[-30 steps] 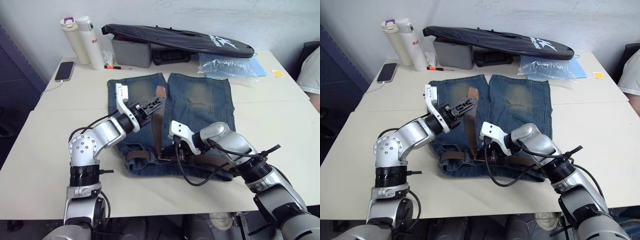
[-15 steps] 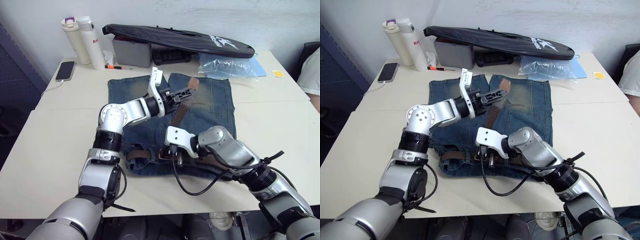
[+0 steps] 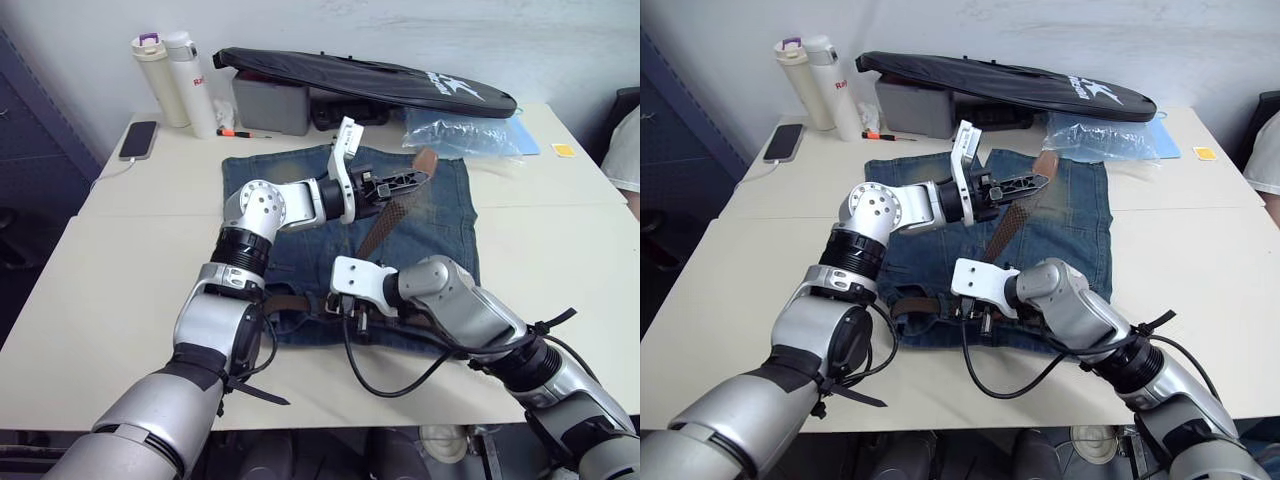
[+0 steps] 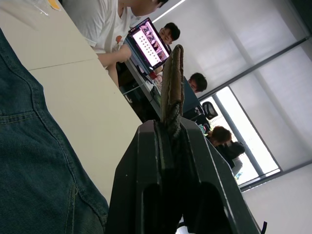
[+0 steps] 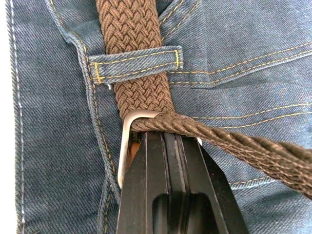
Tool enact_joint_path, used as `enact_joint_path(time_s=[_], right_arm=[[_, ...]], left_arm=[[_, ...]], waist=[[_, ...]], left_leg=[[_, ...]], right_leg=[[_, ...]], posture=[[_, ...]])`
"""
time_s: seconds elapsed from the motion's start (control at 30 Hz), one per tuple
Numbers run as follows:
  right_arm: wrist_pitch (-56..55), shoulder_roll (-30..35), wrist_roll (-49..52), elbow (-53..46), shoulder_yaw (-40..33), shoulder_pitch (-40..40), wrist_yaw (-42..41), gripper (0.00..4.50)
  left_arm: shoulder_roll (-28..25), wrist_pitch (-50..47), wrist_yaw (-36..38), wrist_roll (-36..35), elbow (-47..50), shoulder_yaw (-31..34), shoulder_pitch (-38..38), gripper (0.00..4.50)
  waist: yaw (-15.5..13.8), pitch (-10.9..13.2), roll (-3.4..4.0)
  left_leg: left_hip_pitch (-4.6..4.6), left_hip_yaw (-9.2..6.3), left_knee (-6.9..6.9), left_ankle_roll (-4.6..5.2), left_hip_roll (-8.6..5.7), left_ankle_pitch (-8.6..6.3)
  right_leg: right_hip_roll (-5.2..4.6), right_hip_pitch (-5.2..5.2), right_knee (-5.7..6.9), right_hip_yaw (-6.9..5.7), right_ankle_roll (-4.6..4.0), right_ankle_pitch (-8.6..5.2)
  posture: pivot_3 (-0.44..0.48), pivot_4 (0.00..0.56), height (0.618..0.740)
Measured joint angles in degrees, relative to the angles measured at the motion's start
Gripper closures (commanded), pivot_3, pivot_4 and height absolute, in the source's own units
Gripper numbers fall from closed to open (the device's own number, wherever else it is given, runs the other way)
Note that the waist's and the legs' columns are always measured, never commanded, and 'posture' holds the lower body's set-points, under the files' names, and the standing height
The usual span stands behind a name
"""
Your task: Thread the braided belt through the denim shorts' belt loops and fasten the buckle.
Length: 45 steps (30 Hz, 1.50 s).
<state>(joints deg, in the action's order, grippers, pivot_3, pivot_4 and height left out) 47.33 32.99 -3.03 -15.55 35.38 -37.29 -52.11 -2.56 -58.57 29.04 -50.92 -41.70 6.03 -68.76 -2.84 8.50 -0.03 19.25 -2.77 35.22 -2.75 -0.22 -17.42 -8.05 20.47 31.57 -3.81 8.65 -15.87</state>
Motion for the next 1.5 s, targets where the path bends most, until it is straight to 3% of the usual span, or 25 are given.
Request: enact_joint_path(time_s=[0.43,0.67,0.77,0.9,1.2,1.5], right_arm=[[0.3,1.3,-0.8,-0.8,0.2,-0.9,-3.1,4.42],[0.3,2.9,-2.1,-0.8,0.2,-1.7,-6.5,4.42],[0.3,2.9,-2.6,-0.9,0.2,-1.6,-6.7,4.42],[0.0,2.9,-3.6,-0.9,0.2,-1.4,-6.7,4.42],[-7.3,1.7,-6.2,1.9,0.2,-0.3,-6.7,4.42],[-13.1,-0.5,-7.0,6.5,-0.2,-0.3,-6.8,4.42]], left_arm=[[-1.3,-5.6,8.0,1.6,3.4,2.1,-1.3,4.50],[1.9,6.5,9.5,9.7,-14.3,2.5,-10.8,4.50],[3.3,16.6,6.9,13.8,-26.3,4.5,-16.3,4.50],[4.9,24.4,3.6,16.7,-34.5,6.9,-20.0,4.50],[9.2,31.0,2.1,24.2,-38.4,7.4,-21.8,4.50],[7.9,34.0,-0.7,26.4,-39.9,9.8,-22.1,4.50]], waist=[[-0.5,0.1,0.11],[-0.8,0.1,-0.02],[-0.8,0.2,-0.14],[-0.9,0.3,-0.20],[-0.1,0.2,-0.19],[1.0,0.1,-0.22]], left_leg=[[0.16,-0.05,-0.01,0.15,-0.05,0.08],[0.20,-0.03,-0.03,0.25,-0.12,0.03],[0.21,-0.03,-0.03,0.25,-0.12,0.02],[0.22,-0.03,-0.03,0.14,-0.12,-0.04],[0.04,0.01,-0.02,-0.06,-0.10,-0.15],[-0.19,-0.01,-0.02,-0.09,-0.04,-0.12]], right_leg=[[-0.04,0.06,-0.05,-0.06,-0.02,0.04],[-0.10,0.06,-0.14,-0.07,0.13,-0.04],[-0.11,0.08,-0.15,-0.07,0.25,-0.11],[-0.12,0.07,-0.16,-0.11,0.31,-0.14],[-0.13,-0.05,-0.16,-0.16,0.33,-0.12],[-0.13,-0.04,-0.12,-0.25,0.32,-0.09]], posture=[[0.000,0.150,0.740],[0.000,0.150,0.740],[0.000,0.150,0.740],[0.000,0.150,0.740],[0.000,0.150,0.740],[0.000,0.150,0.740]])
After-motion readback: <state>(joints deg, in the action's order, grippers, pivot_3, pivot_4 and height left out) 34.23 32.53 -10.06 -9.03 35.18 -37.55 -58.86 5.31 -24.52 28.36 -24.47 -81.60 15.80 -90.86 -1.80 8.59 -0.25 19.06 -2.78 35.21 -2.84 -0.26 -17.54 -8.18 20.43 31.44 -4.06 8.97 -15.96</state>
